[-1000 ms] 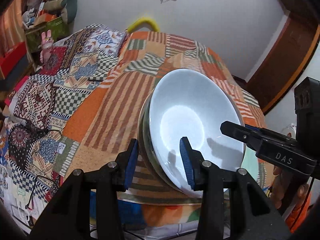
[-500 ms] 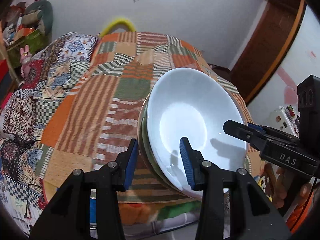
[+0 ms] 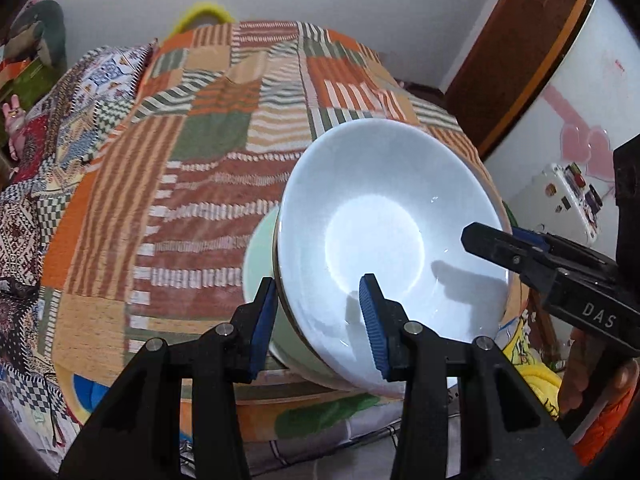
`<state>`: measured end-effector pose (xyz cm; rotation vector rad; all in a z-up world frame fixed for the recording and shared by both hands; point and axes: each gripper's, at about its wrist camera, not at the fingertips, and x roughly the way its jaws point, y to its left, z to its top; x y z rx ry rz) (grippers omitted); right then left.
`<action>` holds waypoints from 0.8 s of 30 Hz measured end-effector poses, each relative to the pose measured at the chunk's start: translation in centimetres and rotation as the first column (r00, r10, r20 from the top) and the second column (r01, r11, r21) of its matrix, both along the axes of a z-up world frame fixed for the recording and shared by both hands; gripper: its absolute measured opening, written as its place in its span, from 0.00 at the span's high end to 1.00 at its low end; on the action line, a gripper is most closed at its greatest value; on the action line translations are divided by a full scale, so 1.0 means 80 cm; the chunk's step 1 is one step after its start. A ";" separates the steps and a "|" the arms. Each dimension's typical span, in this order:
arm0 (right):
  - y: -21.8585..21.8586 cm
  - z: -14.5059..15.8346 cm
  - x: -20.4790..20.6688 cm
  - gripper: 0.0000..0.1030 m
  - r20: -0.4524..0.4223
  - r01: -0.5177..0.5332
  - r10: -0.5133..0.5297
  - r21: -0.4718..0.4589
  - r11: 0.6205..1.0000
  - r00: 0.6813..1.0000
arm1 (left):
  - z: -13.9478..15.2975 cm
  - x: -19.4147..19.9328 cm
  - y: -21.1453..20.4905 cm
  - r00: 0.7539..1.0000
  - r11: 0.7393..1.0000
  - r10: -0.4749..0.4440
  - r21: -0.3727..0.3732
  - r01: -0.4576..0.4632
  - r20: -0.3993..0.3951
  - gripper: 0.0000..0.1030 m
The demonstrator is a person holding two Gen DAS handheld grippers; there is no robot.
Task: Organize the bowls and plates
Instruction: 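Lower the white bowl with both tools into the nested bowls, then open both tools and pull them back from the stacked dishes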
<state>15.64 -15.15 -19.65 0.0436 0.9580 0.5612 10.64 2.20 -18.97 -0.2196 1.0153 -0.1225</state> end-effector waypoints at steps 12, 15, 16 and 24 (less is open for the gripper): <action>-0.013 -0.029 0.013 0.63 -0.057 0.039 -0.039 -0.008 0.999 0.998 | -0.022 0.021 -0.004 0.999 1.000 -0.028 -0.013 0.028 -0.020 0.59; -0.013 -0.035 0.013 0.63 -0.059 0.034 -0.035 -0.013 0.999 0.998 | -0.022 0.024 0.000 1.000 0.999 -0.018 -0.040 0.018 -0.011 0.59; -0.013 -0.037 0.012 0.62 -0.059 0.032 -0.033 -0.017 0.999 0.998 | -0.021 0.025 0.000 1.000 0.999 -0.014 -0.046 0.014 -0.003 0.58; -0.019 -0.045 0.013 0.61 -0.078 0.019 -0.019 0.004 1.000 0.997 | -0.018 0.027 -0.005 1.000 1.000 -0.005 -0.017 0.005 0.015 0.55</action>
